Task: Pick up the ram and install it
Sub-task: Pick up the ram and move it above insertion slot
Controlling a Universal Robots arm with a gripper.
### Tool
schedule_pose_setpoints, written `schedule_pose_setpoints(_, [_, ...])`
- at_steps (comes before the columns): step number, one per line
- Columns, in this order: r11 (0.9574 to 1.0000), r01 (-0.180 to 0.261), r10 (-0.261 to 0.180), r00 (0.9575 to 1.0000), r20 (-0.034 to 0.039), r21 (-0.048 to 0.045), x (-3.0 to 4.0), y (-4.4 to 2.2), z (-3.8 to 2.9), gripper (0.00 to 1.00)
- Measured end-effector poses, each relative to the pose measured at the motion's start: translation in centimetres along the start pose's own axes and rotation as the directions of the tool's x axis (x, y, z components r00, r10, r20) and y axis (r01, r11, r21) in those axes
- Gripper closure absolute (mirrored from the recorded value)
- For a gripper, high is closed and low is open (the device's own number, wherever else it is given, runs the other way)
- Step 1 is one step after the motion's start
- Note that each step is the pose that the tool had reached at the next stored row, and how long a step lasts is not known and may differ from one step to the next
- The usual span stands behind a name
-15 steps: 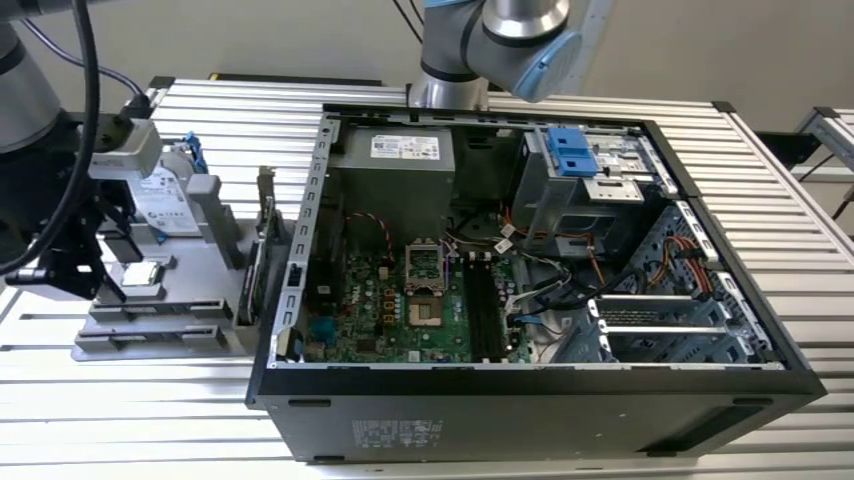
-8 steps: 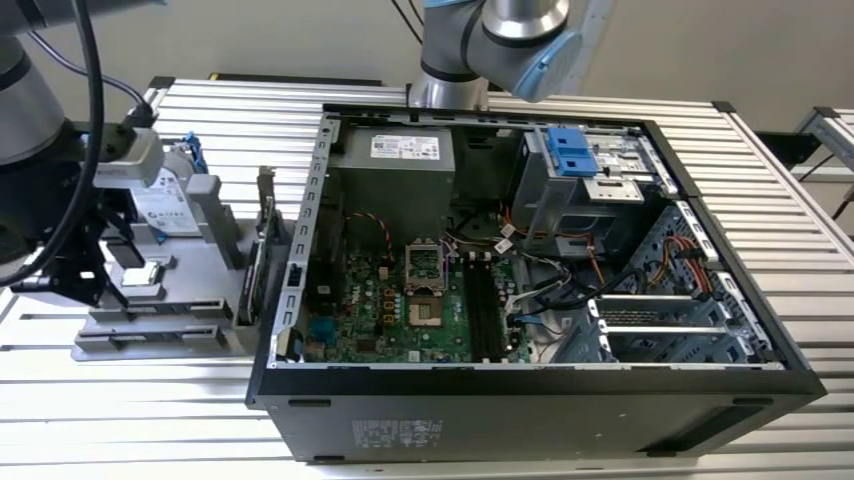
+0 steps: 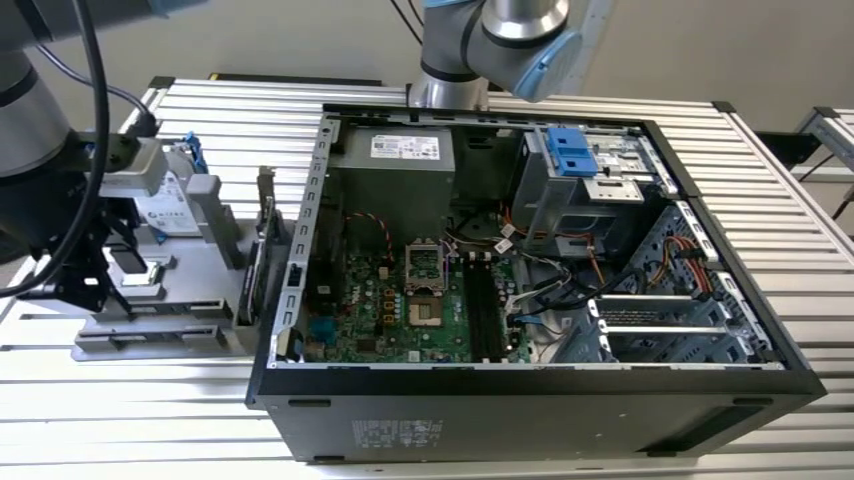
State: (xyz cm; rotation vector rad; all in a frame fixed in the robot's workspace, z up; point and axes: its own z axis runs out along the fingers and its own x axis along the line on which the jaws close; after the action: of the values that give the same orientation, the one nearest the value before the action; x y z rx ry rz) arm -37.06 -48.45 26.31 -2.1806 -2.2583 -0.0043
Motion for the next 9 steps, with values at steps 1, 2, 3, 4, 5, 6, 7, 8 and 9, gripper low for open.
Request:
schedule_pose_setpoints(1, [1.0000,0.000,0.000,1.0000,0.0000,0.0001,-0.01,0.00,0.09,0.00])
schedule_pose_setpoints(2, [1.0000,0.000,0.000,1.0000,0.0000,0.0000,-0.02,0.00,0.19,0.00])
schedule_pose_setpoints(3, [1.0000,0.000,0.000,1.0000,-0.0001,0.0000,-0.03,0.00,0.29,0.00])
schedule_pose_setpoints(4, [1.0000,0.000,0.000,1.0000,-0.0001,0.0000,-0.04,0.00,0.39,0.00])
schedule_pose_setpoints(5, [1.0000,0.000,0.000,1.0000,0.0000,0.0000,-0.05,0.00,0.48,0.00])
schedule_pose_setpoints(6, [1.0000,0.000,0.000,1.0000,0.0001,0.0001,-0.07,0.00,0.57,0.00])
schedule_pose_setpoints(7, [1.0000,0.000,0.000,1.0000,0.0001,0.0001,-0.08,0.00,0.67,0.00])
schedule_pose_setpoints(8, [1.0000,0.000,0.000,1.0000,0.0000,0.0000,-0.09,0.00,0.77,0.00])
schedule_pose_setpoints(9, [1.0000,0.000,0.000,1.0000,0.0000,0.0001,-0.10,0.00,0.86,0.00])
